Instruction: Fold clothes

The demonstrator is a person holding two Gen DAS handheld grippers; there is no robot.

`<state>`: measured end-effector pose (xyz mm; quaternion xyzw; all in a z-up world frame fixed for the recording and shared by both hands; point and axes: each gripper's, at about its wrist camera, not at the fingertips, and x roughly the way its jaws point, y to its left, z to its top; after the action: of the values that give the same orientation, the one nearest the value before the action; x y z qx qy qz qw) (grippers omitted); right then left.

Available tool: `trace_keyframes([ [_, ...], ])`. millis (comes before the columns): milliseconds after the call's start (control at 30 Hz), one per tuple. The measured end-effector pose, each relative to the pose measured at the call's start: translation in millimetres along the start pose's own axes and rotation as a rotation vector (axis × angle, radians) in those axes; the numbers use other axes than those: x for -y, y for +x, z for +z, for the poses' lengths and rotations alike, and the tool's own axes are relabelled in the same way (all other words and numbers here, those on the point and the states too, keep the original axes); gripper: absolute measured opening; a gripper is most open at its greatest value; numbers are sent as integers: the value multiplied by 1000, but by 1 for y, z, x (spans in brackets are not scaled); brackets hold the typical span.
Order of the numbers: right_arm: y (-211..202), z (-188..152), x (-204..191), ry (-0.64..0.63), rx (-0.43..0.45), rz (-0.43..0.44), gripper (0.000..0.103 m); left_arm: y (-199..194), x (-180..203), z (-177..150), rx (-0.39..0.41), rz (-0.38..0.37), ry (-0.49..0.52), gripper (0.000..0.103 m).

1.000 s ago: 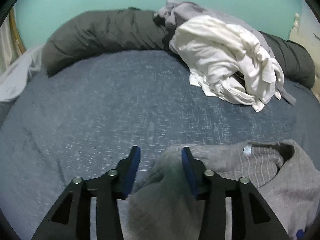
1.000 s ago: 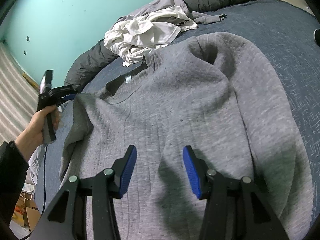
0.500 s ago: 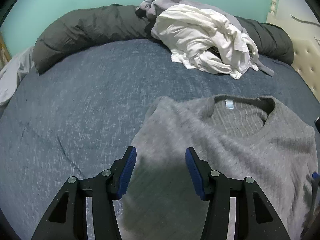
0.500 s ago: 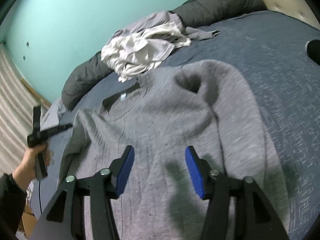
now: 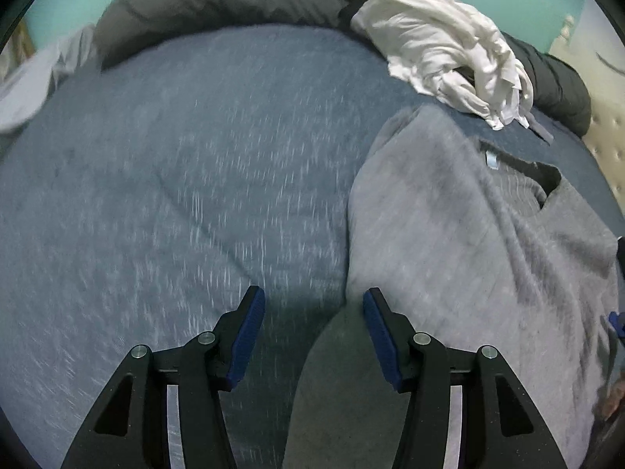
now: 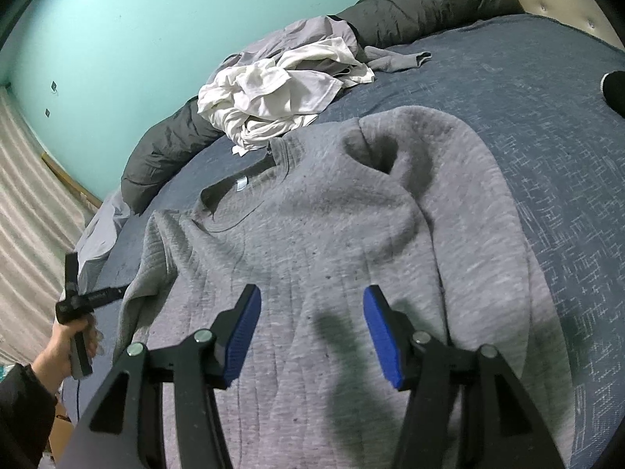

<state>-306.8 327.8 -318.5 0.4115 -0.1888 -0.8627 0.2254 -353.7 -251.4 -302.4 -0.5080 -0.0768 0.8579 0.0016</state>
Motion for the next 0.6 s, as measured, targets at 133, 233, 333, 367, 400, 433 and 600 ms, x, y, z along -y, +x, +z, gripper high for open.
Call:
trace_keyframes([
  [133,0,1,1,8,0,5,55,9,-2,-13,-22,-38,-22,57],
  [233,1,1,0,6,-1,9,55,14,0,-19,-27,-56,-26,54],
  [333,0,1,0,8,0,12,55,11,4,-21,-23,-65,-16,21],
  [367,0,1,0,9,1,13,55,8,7,-21,-18,-56,-5,13],
  [400,-1,1,0,12,2,14,55,6,9,-21,-14,-47,5,10],
  [433,-1,2,1,14,4,15,55,1,11,-20,-5,-34,15,9],
  [600,-4,3,3,23,13,20,55,-40,2,-9,87,75,23,7],
])
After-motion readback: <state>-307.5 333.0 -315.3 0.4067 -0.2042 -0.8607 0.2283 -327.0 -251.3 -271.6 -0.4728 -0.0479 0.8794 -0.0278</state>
